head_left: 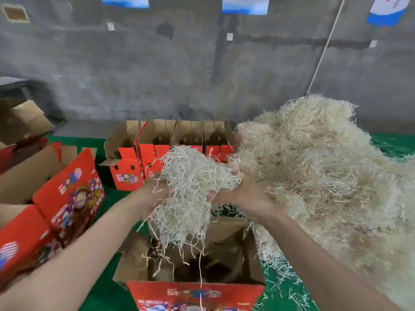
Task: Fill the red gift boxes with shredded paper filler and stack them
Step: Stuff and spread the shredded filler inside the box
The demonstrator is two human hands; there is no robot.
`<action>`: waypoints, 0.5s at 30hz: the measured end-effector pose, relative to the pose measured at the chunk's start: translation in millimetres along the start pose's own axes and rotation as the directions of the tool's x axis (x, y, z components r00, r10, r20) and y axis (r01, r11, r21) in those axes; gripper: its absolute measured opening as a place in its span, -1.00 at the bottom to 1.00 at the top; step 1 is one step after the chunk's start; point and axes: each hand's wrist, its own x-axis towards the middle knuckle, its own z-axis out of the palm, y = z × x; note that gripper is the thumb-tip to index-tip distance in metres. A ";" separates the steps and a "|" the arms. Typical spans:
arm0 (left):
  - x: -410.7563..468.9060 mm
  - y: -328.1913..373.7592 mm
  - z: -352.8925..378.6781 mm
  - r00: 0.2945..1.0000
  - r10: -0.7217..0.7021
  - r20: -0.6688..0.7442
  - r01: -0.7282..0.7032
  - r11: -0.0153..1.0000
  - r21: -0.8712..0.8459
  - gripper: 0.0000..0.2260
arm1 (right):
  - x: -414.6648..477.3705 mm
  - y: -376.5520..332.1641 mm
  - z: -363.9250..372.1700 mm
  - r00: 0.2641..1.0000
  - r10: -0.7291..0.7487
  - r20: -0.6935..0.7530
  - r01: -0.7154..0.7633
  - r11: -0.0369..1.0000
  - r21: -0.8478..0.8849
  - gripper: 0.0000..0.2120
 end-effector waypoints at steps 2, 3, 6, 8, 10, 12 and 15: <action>0.9 -20.4 -10.7 0.998 0.058 0.024 -0.060 0.995 0.083 -0.65 | -3.9 12.3 13.4 0.996 0.085 -0.040 -0.086 0.995 -0.042 -0.21; 3.3 -29.9 -15.8 0.996 0.057 0.073 -0.064 0.994 0.094 -0.63 | -5.4 22.6 16.7 0.991 0.124 -0.052 -0.126 0.991 -0.051 -0.14; 4.5 -49.1 -27.6 0.984 0.009 0.180 -0.014 1.000 0.028 -0.64 | -16.0 43.1 23.6 0.972 0.213 -0.096 -0.218 0.975 -0.038 -0.40; 2.5 -60.4 -31.2 0.978 -0.036 0.206 0.048 0.997 -0.053 -0.64 | -19.3 52.6 31.7 0.962 0.253 -0.105 -0.252 0.967 0.023 -0.47; 2.5 -74.5 -32.6 0.946 -0.082 0.313 0.139 0.977 -0.165 -0.21 | -19.8 62.2 43.3 0.956 0.265 -0.127 -0.263 0.964 0.033 -0.49; 2.6 -85.1 -30.2 0.883 -0.108 0.456 0.209 0.962 -0.177 0.16 | -18.8 71.7 54.5 0.945 0.284 -0.160 -0.276 0.958 0.073 -0.51; 1.6 -100.7 -20.6 0.809 -0.164 0.565 0.122 0.986 0.111 0.13 | -18.6 78.8 63.9 0.937 0.345 0.059 -0.350 0.919 0.180 -0.25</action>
